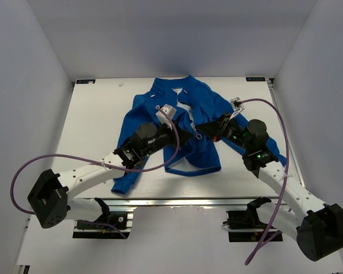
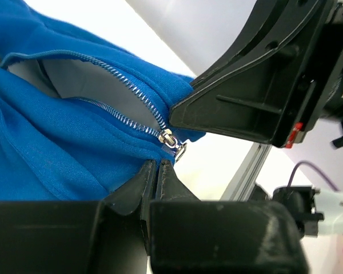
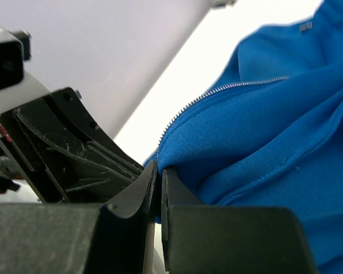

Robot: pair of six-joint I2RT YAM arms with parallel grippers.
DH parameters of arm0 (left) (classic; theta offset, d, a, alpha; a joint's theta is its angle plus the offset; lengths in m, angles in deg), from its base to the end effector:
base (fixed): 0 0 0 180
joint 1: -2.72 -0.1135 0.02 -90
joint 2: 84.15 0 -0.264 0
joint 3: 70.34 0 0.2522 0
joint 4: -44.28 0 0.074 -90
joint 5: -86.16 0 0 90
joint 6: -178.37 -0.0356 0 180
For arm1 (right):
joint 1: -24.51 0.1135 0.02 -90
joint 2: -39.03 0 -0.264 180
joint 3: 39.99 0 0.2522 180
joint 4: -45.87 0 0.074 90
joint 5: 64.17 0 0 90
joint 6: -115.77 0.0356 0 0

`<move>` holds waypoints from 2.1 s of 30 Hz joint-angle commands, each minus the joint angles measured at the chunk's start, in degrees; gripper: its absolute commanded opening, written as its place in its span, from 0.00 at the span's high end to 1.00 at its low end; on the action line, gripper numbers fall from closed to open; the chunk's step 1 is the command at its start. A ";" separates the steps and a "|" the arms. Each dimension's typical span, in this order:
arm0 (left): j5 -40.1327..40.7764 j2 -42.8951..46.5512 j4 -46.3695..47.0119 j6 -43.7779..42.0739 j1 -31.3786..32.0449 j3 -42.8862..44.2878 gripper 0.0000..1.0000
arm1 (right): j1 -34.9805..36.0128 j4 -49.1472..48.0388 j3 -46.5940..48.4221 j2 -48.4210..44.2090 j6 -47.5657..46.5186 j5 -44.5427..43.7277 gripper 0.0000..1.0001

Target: Zip up the jacket

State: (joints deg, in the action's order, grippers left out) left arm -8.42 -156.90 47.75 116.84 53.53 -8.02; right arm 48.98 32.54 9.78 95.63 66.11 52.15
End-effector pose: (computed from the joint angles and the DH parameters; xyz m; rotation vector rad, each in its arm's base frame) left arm 0.1864 -0.2331 0.3067 0.4150 1.7696 -1.0819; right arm 0.2031 0.1098 0.3159 -0.1878 1.5876 1.2338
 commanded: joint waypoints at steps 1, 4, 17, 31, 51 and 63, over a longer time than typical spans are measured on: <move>-10.36 -1.07 -6.06 -0.34 1.67 1.19 1.00 | 0.32 2.11 3.99 -0.26 -3.94 -0.49 1.00; -11.41 -1.86 -6.51 -0.34 1.67 0.75 1.00 | 0.32 9.41 2.84 -0.79 -6.67 -0.66 0.96; -22.75 -9.77 -2.91 3.87 1.66 -3.29 1.00 | 0.32 30.95 0.29 0.35 -13.61 -2.86 0.77; -27.84 -11.89 -6.51 5.72 1.66 -1.18 1.00 | 0.67 44.75 8.20 -1.49 -22.40 -8.66 0.17; -26.80 -14.43 -16.97 10.46 1.49 3.03 1.00 | 46.13 59.08 15.58 -7.83 -37.52 -58.26 0.11; -30.93 -16.72 -17.67 13.98 -0.71 3.65 1.00 | 69.83 73.67 16.91 0.44 -30.59 -75.37 0.14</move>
State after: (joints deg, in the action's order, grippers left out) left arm -35.33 -174.75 30.46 129.34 53.18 -6.14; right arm 117.70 101.87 24.97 95.74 31.91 -18.07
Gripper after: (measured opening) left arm 0.115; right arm 0.872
